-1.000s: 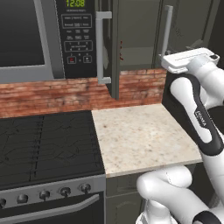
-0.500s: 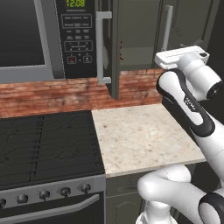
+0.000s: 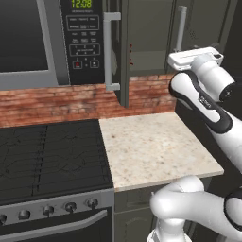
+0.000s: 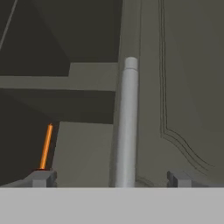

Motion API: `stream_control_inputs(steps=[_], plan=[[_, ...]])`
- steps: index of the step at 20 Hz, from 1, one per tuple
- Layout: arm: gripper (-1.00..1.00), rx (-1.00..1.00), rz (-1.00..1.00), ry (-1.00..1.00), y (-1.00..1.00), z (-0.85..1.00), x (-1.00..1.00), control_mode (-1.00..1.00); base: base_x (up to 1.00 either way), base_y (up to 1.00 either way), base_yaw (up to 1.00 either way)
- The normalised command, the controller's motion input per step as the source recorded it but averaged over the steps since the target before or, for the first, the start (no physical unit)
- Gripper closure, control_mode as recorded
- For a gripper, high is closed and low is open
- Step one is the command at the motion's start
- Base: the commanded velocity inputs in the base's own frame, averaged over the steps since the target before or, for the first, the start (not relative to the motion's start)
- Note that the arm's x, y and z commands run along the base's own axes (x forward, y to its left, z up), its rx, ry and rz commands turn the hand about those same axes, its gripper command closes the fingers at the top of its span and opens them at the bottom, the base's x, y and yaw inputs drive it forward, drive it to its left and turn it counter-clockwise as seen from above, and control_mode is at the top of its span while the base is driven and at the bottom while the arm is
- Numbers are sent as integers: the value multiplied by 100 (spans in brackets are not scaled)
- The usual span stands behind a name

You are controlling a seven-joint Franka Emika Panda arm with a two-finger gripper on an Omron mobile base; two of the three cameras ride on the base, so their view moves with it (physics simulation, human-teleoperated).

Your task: Get the candle and the beer from the cabinet and move them to the dining counter.

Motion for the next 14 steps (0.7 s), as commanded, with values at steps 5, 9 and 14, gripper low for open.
stream_control_inputs(steps=[5,9,14], plan=[[-100,0,0,0,-10,0,37,-100,0,0,0],[-100,0,0,0,0,0,42,-100,0,0,0],[-100,0,0,0,0,0,41,-100,0,0,0]])
